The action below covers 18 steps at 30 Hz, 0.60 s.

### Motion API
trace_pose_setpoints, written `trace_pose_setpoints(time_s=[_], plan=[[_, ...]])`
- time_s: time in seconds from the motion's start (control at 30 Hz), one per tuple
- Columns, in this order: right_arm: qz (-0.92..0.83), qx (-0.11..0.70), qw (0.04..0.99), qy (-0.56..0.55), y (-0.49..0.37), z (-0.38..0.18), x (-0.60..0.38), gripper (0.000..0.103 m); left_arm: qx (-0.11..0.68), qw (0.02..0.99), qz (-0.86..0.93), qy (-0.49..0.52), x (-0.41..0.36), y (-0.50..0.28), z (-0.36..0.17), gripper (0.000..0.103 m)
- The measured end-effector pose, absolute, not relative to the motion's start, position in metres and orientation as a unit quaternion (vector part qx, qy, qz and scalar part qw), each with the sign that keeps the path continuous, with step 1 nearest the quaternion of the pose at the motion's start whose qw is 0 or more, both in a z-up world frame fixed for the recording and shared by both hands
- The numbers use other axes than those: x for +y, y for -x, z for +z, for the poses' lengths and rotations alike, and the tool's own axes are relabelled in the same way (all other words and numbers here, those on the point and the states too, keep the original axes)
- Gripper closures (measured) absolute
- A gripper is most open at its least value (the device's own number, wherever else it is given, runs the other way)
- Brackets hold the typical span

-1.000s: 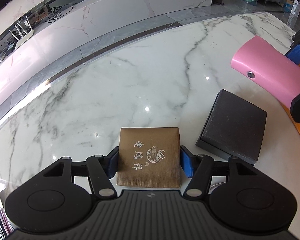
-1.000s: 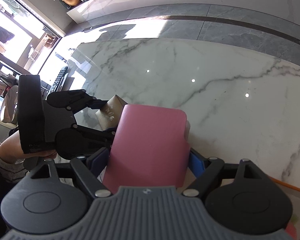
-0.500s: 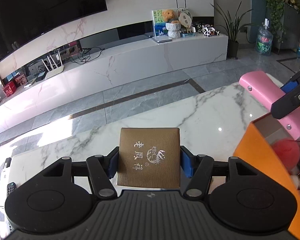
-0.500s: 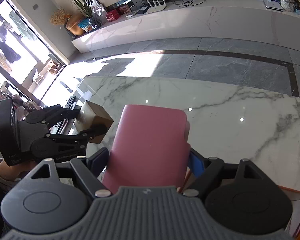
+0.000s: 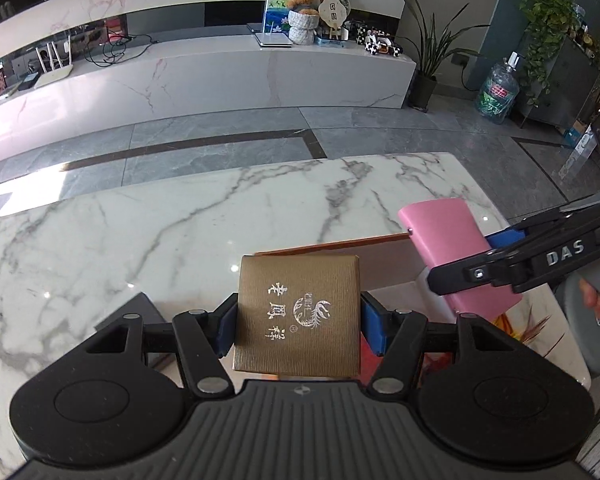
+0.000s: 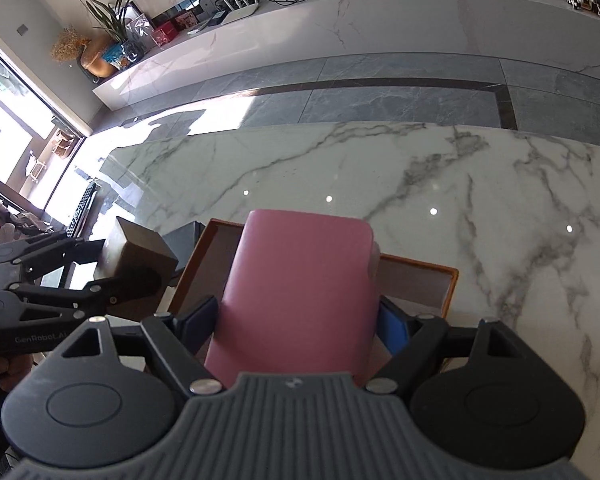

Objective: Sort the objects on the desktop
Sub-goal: 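Carry the brown box over the orange box with the left tool while the right carries the wallet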

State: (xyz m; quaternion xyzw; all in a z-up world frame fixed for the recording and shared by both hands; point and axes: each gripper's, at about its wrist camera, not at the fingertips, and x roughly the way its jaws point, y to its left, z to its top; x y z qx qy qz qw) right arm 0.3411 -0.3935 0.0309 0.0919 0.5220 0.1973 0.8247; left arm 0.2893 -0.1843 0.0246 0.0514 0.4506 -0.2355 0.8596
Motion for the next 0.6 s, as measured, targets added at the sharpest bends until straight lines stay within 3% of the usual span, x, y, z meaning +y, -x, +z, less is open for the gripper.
trace_pose_setpoints(time_s=[0.23, 0.6], plan=[[0.178, 0.551, 0.811, -0.089, -0.354, -0.004, -0.401, 0.02, 0.461, 0.852, -0.241, -0.053, -0.208, -0.284, 0.01, 0.032], [0.133, 0.568, 0.811, 0.046, -0.356, -0.018, -0.354, 0.02, 0.467, 0.849, -0.245, -0.042, -0.201, -0.281, 0.003, 0.032]])
